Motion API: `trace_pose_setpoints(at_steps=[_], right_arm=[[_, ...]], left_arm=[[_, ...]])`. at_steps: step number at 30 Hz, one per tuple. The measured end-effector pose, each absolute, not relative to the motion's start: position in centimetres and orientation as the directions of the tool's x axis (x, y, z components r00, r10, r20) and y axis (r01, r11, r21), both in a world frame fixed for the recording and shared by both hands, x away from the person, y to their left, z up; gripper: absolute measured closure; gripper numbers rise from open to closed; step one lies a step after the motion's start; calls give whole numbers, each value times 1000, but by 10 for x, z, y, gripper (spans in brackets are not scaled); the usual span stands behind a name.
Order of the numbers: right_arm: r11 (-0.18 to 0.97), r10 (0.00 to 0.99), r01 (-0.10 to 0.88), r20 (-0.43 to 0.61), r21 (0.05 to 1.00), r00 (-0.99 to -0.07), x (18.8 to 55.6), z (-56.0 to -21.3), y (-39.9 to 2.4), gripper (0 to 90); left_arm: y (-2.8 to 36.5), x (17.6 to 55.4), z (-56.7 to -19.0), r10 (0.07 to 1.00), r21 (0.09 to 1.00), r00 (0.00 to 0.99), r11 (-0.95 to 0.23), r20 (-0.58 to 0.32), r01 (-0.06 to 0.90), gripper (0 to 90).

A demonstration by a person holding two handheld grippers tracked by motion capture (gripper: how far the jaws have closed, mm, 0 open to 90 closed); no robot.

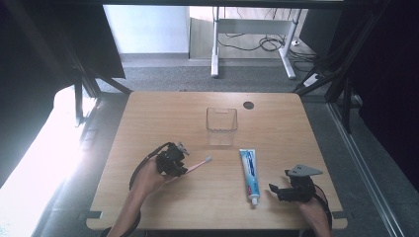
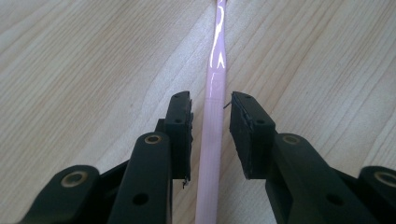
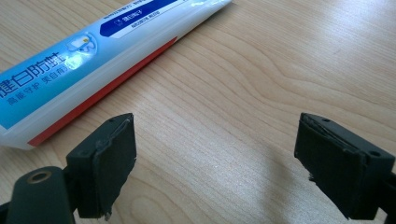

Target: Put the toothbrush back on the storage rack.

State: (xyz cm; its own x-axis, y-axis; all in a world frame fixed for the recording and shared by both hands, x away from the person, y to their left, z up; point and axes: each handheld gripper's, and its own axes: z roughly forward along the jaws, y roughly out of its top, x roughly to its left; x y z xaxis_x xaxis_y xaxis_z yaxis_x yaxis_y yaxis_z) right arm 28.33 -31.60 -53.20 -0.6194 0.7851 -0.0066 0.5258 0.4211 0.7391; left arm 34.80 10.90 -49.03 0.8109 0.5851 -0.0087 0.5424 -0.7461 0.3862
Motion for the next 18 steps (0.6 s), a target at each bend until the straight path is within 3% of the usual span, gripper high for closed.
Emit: trace_pose_setpoints(at_steps=[18], right_arm=[[422, 784, 525, -6, 739, -621, 284, -532, -316, 134]], left_arm=[[79, 371, -494, 520, 224, 854, -832, -6, 508, 715]])
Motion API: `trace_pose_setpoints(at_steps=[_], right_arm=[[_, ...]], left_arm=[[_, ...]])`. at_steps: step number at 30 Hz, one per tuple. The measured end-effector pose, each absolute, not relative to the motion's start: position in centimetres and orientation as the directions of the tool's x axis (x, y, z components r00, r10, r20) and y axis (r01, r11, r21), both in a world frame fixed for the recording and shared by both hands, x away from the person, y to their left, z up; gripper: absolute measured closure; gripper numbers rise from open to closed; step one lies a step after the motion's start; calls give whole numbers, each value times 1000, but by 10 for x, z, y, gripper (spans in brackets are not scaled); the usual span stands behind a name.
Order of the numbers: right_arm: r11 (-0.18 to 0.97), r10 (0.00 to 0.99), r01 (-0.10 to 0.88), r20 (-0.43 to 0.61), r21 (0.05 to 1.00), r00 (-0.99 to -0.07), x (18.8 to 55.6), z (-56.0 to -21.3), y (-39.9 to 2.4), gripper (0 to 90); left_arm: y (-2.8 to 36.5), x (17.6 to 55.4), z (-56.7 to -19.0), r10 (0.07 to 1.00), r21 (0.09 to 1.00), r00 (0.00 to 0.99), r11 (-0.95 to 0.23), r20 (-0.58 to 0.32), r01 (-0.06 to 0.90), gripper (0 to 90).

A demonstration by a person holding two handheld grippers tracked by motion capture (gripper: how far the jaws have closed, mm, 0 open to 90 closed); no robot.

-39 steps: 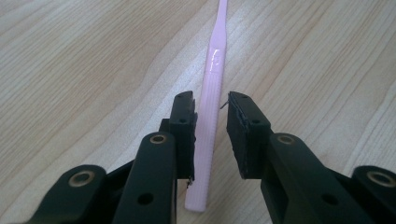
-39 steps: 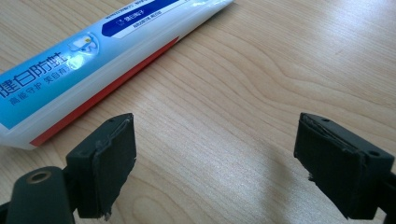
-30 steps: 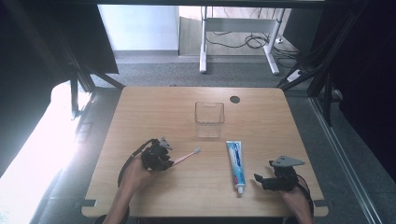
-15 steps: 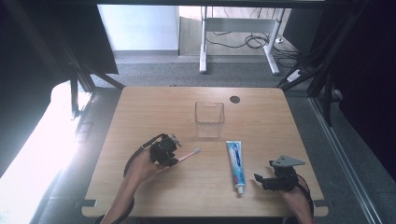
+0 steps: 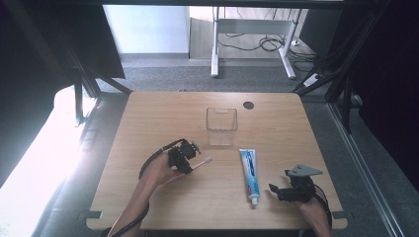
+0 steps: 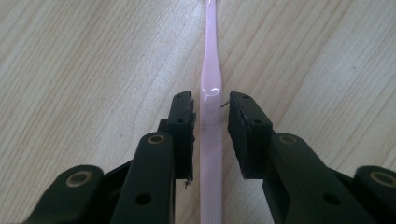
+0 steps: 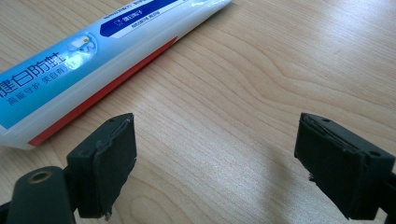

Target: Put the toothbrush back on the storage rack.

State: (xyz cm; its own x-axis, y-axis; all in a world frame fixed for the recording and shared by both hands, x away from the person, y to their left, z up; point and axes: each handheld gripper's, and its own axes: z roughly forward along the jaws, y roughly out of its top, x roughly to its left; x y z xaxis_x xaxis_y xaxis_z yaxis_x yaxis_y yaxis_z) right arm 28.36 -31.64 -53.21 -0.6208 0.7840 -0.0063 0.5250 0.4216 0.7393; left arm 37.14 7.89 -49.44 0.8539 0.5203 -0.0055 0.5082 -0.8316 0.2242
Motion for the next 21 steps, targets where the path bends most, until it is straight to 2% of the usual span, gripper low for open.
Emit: trace_pose_setpoints(at_steps=[8, 13, 21], right_arm=[[421, 784, 525, -5, 739, -621, 283, -532, -316, 134], [420, 784, 526, -4, 740, -620, 284, -532, -317, 134], [420, 784, 524, -5, 741, -620, 283, -532, -317, 135]], left_arm=[[74, 377, -499, 521, 184, 853, -838, -11, 514, 735], [73, 377, -500, 529, 180, 848, -833, -20, 524, 775], [76, 378, -501, 543, 198, 838, -817, -51, 542, 790]])
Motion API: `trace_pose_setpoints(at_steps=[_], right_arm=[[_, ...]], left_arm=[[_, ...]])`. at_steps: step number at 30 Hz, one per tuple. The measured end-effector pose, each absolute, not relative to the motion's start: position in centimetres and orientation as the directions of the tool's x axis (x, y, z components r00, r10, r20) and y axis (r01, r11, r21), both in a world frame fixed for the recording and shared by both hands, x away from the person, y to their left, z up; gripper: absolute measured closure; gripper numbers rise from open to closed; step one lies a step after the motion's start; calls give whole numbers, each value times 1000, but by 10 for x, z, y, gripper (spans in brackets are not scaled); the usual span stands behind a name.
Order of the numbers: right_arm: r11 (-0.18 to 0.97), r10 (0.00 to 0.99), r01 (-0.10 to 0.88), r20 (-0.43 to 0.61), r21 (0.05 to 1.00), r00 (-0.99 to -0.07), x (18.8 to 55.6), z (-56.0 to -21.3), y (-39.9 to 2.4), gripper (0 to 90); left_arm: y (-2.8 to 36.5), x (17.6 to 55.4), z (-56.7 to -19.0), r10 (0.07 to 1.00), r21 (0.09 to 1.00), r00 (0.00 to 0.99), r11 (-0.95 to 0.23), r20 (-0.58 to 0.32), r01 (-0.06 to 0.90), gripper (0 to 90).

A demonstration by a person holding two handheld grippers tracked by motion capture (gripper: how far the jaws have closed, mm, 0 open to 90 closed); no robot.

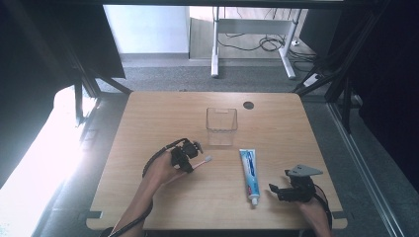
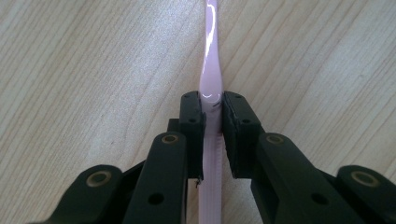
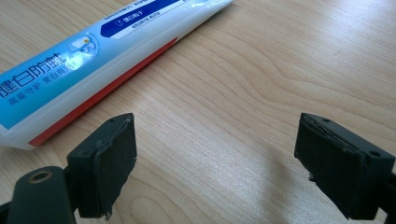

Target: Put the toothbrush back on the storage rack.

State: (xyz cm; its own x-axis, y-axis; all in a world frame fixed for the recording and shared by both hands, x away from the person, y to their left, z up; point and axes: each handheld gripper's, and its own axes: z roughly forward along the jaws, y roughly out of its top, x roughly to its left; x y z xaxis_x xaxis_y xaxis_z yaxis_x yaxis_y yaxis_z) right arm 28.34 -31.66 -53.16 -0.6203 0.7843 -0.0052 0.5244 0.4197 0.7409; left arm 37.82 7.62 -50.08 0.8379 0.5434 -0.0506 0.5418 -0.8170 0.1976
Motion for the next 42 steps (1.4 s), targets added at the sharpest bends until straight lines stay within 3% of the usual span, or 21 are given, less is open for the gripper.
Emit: trace_pose_setpoints(at_steps=[25, 42], right_arm=[[421, 784, 523, -6, 741, -621, 283, -532, -316, 135], [420, 783, 525, -2, 740, -623, 283, -532, -316, 130]], left_arm=[[89, 375, -466, 556, 376, 826, -748, -93, 546, 790], [90, 371, -435, 559, 519, 826, -685, -74, 511, 790]])
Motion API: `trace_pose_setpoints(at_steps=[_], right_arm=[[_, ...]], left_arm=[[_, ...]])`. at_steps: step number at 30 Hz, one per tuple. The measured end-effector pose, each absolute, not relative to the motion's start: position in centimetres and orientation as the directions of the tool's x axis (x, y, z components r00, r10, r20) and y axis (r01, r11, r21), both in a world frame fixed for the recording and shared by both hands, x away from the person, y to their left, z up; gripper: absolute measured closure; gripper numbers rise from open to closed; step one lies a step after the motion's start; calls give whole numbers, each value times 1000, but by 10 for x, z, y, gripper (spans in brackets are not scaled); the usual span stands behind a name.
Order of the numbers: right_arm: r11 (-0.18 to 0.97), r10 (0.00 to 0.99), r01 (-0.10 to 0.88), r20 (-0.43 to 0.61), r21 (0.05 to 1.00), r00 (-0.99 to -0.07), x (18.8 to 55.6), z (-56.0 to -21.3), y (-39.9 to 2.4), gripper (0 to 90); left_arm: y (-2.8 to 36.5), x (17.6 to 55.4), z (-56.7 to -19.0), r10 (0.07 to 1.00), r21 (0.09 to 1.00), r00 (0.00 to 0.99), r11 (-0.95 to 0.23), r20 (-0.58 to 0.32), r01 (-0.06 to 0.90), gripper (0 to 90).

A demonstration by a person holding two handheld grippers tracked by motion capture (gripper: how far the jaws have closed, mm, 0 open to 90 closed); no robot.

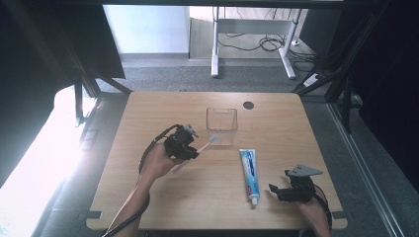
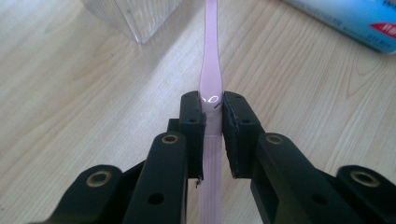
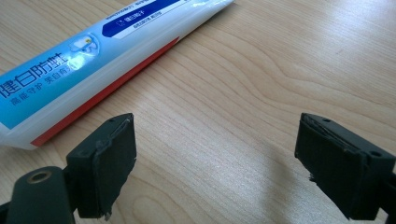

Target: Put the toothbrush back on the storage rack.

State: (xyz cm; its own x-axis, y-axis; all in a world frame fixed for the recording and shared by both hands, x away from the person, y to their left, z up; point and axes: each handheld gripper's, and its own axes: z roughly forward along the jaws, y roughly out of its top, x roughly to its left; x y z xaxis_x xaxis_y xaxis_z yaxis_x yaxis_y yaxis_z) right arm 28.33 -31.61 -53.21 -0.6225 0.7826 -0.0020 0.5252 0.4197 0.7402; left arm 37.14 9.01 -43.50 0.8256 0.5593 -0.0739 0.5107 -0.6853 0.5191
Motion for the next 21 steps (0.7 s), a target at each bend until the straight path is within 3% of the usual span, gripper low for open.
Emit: trace_pose_setpoints(at_steps=[21], right_arm=[[418, 775, 537, 21, 732, -632, 285, -535, -315, 0]], left_arm=[[91, 384, -400, 581, 625, 812, -614, -56, 483, 790]])
